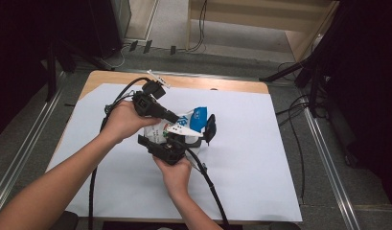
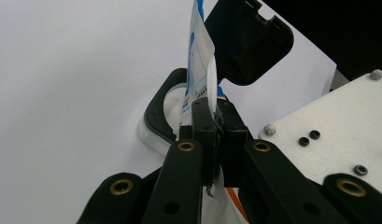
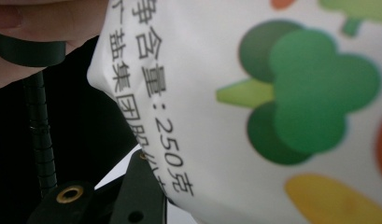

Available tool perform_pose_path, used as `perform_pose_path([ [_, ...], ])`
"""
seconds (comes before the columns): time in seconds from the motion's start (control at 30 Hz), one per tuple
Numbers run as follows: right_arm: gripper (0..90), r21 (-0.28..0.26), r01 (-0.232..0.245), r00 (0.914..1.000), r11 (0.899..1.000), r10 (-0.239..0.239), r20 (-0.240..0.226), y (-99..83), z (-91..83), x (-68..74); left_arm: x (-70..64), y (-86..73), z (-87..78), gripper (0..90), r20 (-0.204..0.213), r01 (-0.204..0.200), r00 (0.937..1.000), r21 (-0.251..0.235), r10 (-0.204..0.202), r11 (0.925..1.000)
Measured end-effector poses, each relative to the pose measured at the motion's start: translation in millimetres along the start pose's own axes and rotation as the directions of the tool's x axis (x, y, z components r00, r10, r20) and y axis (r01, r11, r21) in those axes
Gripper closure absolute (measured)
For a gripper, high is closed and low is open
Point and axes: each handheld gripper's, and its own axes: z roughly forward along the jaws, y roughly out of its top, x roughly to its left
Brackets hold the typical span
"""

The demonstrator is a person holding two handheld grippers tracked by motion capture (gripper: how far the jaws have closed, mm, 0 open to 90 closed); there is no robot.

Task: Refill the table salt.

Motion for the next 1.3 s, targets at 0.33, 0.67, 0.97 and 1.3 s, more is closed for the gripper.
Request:
perform_pose_path([
  [0.33, 69.3, -0.003, 0.000, 1.0000, 1.000, 0.000, -0.001, 0.7, 0.2, 0.8, 0.0, 0.3, -1.8, 89.8, 0.000, -0.002, 1.0000, 0.000, 0.002, 1.0000],
  [0.67, 67.9, -0.012, -0.008, 0.9999, 1.000, 0.008, -0.007, 1.3, 0.1, 0.5, -0.2, 1.9, -1.3, 89.7, -0.002, 0.001, 1.0000, 0.002, -0.001, 1.0000],
  [0.97, 66.7, -0.008, -0.017, 0.9998, 1.000, 0.017, -0.010, 1.6, 0.0, -0.8, 2.0, 2.6, 0.0, 89.5, 0.010, 0.014, 0.9998, 0.006, -0.014, 0.9999],
  [1.3, 68.0, -0.010, -0.014, 0.9999, 1.000, 0.014, -0.010, 2.3, 1.2, 0.4, 2.8, 3.7, -1.5, 89.4, 0.004, 0.022, 0.9997, 0.016, -0.022, 0.9996],
])
